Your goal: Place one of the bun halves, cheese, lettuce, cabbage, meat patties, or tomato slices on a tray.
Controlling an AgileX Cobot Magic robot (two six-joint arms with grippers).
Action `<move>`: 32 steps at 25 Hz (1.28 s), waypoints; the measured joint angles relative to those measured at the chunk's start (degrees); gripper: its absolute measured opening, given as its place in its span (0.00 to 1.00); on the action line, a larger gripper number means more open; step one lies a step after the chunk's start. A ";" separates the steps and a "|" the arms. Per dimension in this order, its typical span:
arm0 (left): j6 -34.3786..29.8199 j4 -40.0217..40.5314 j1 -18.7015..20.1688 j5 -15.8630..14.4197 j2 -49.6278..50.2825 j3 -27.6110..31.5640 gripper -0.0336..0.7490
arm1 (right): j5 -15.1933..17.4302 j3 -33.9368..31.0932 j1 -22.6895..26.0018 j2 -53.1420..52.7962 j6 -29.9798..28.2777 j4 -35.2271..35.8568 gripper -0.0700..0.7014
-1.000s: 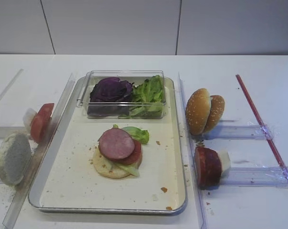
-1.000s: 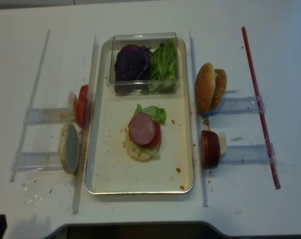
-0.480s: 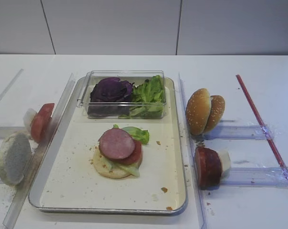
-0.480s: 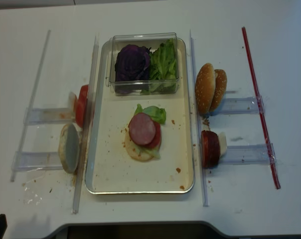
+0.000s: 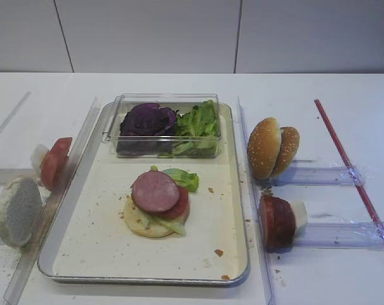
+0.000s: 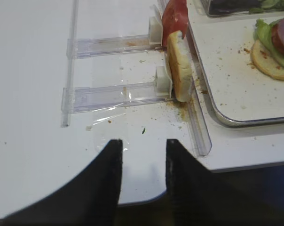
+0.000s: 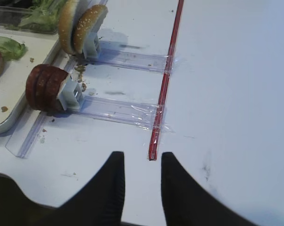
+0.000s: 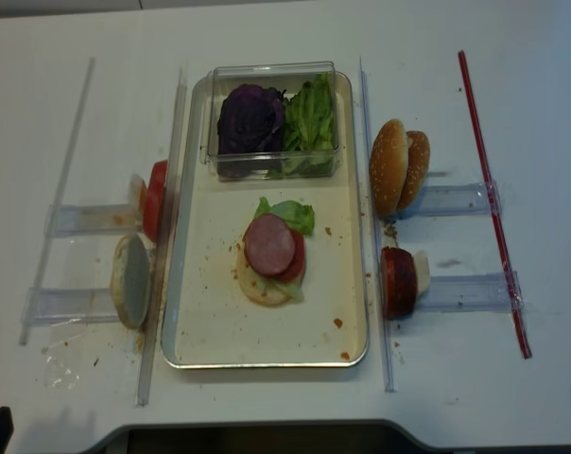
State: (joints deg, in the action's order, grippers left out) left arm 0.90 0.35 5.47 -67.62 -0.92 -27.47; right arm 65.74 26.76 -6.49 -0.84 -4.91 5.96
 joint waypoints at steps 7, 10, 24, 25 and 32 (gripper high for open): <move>0.00 0.00 0.00 0.00 0.00 0.00 0.33 | 0.00 0.00 0.00 0.00 0.00 0.00 0.33; 0.00 0.00 0.00 0.00 0.00 0.00 0.33 | 0.00 0.00 0.00 0.00 0.00 0.00 0.31; 0.00 0.00 0.00 0.00 0.00 0.00 0.33 | 0.00 0.00 3.98 0.00 0.00 0.13 0.17; 0.00 0.00 0.00 0.00 0.00 0.00 0.33 | 0.00 0.00 3.98 0.00 0.00 0.13 0.16; 0.00 0.00 0.00 0.00 0.00 0.00 0.33 | 0.00 0.00 3.98 0.00 0.00 0.13 0.15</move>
State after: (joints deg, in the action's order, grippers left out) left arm 0.90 0.35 5.47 -67.62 -0.92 -27.47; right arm 65.74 26.76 -2.51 -0.84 -4.91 6.09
